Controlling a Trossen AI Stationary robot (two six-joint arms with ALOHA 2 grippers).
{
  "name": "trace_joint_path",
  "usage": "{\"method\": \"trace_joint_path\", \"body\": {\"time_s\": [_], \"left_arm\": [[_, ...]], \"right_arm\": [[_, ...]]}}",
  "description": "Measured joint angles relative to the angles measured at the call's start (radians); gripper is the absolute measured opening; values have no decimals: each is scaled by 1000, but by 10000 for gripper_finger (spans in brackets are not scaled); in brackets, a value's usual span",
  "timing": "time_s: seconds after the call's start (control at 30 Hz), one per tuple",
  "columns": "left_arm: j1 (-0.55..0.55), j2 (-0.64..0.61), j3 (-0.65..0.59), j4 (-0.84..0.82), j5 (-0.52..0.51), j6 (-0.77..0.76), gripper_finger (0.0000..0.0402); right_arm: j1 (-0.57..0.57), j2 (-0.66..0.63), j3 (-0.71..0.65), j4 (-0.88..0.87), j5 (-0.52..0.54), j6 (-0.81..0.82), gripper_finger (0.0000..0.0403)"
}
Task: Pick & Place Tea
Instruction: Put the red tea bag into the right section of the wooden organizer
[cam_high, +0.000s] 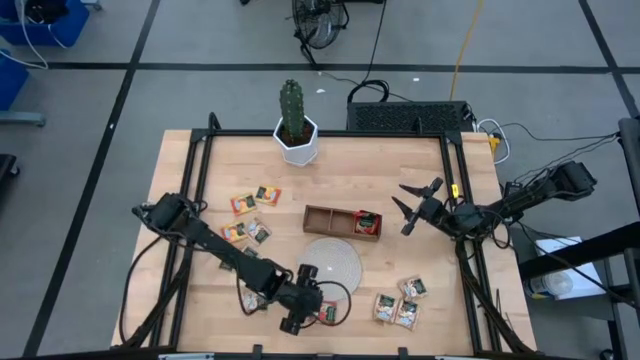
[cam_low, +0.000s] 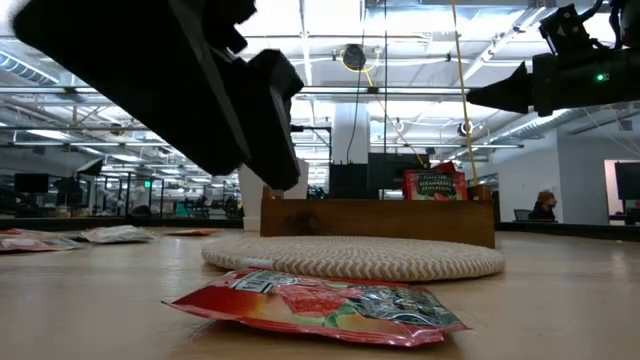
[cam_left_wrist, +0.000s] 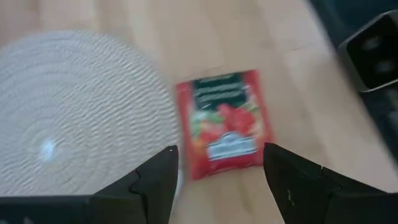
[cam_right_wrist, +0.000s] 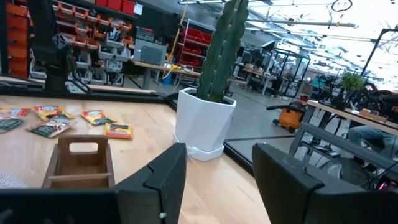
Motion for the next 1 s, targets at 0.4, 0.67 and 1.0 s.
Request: {"method": "trace_joint_path", "body": {"time_s": [0.4, 0.67, 1.0], "left_arm": [[8, 39, 2, 21, 48, 2, 237], [6, 99, 0, 56, 69, 0, 237], [1, 106, 1, 74, 44, -3, 236]], "right_arm": [[0, 0, 0, -4, 0, 2, 167], [0, 2, 0, -9, 0, 0, 167], [0, 2, 0, -9, 0, 1, 164]]}}
